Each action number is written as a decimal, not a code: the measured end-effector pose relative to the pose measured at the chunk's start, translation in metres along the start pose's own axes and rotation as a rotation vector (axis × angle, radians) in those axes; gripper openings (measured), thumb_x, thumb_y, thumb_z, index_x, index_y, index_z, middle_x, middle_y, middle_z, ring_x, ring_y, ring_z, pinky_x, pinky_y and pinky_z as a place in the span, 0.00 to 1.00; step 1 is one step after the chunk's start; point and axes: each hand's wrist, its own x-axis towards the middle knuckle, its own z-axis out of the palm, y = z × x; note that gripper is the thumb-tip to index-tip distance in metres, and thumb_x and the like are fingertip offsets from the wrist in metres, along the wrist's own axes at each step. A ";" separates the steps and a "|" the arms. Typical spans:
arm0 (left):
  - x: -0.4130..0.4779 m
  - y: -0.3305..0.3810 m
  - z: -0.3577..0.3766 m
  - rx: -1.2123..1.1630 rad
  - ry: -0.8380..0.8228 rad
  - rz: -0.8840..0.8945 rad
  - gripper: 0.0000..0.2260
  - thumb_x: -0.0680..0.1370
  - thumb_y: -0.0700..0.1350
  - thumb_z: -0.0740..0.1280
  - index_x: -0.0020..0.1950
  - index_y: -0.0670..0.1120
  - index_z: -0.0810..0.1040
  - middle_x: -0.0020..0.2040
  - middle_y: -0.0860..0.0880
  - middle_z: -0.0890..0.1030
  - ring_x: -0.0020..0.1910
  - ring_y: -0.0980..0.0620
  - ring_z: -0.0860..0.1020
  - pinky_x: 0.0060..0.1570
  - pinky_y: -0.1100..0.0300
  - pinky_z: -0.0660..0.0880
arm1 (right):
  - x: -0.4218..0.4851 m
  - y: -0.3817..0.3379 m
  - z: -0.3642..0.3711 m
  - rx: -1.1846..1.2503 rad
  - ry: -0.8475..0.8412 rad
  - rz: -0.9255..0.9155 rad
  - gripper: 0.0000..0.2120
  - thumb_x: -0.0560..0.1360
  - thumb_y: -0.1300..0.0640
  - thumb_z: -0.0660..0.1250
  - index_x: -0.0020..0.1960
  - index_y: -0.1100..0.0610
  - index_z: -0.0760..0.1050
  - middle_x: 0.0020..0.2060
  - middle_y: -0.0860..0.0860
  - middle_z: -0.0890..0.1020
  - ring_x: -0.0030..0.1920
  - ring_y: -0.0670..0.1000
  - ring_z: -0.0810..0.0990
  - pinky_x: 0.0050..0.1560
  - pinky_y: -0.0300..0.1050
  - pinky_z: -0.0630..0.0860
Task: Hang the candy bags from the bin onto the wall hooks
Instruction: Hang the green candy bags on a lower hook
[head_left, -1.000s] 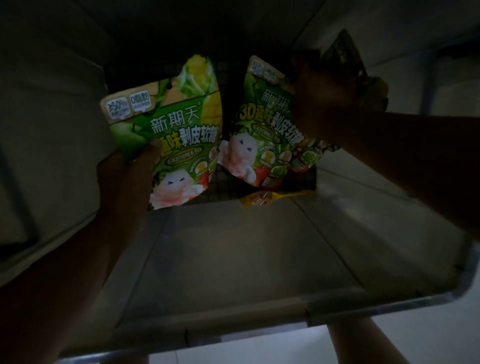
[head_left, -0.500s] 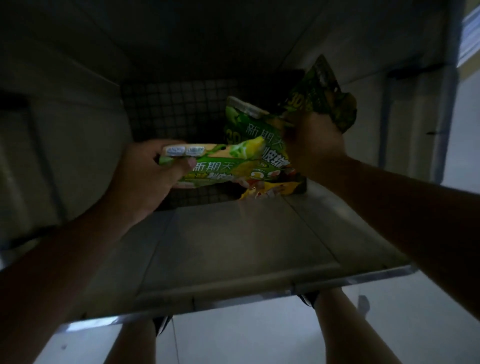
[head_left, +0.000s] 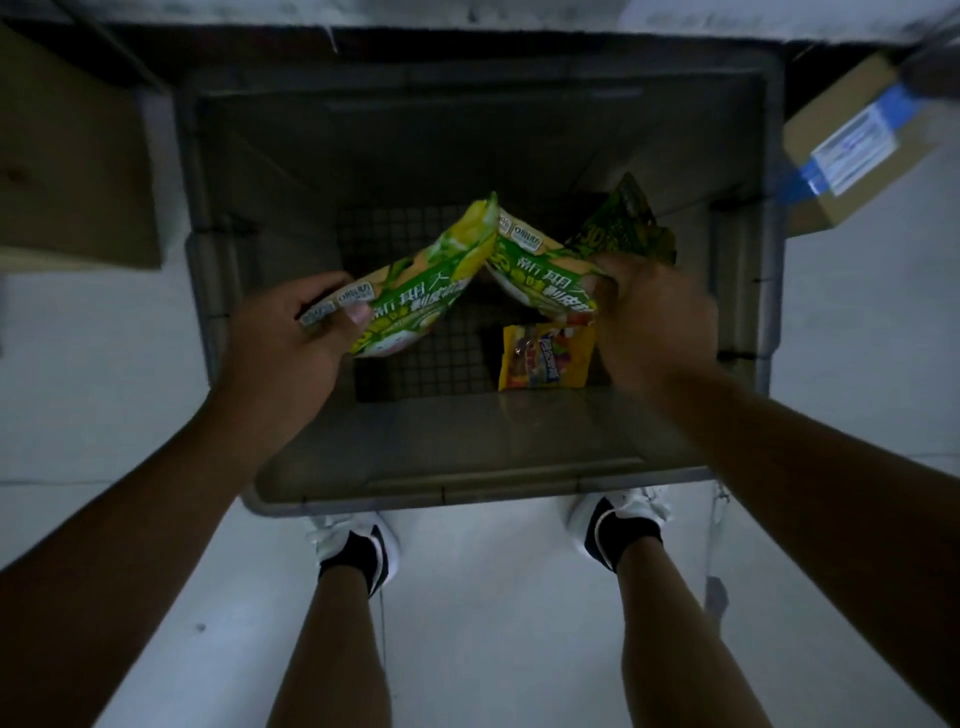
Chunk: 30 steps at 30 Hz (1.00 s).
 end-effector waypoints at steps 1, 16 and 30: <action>-0.002 0.011 -0.008 0.003 0.005 0.016 0.12 0.78 0.41 0.69 0.59 0.54 0.76 0.45 0.61 0.79 0.40 0.73 0.78 0.40 0.77 0.74 | -0.002 -0.005 -0.011 0.015 0.023 -0.015 0.12 0.82 0.52 0.59 0.61 0.52 0.78 0.48 0.53 0.84 0.40 0.49 0.77 0.40 0.44 0.74; -0.022 0.217 -0.136 -0.157 0.224 0.200 0.10 0.77 0.42 0.71 0.51 0.58 0.83 0.42 0.62 0.84 0.43 0.63 0.81 0.42 0.72 0.75 | -0.028 -0.087 -0.243 0.154 0.414 -0.272 0.11 0.80 0.57 0.62 0.56 0.57 0.81 0.46 0.55 0.84 0.44 0.55 0.81 0.39 0.47 0.76; -0.125 0.432 -0.232 -0.260 0.352 0.535 0.13 0.76 0.37 0.70 0.43 0.56 0.83 0.36 0.63 0.83 0.41 0.65 0.79 0.45 0.67 0.76 | -0.111 -0.171 -0.476 0.336 0.707 -0.373 0.11 0.79 0.57 0.62 0.54 0.57 0.83 0.43 0.54 0.83 0.41 0.52 0.79 0.38 0.46 0.73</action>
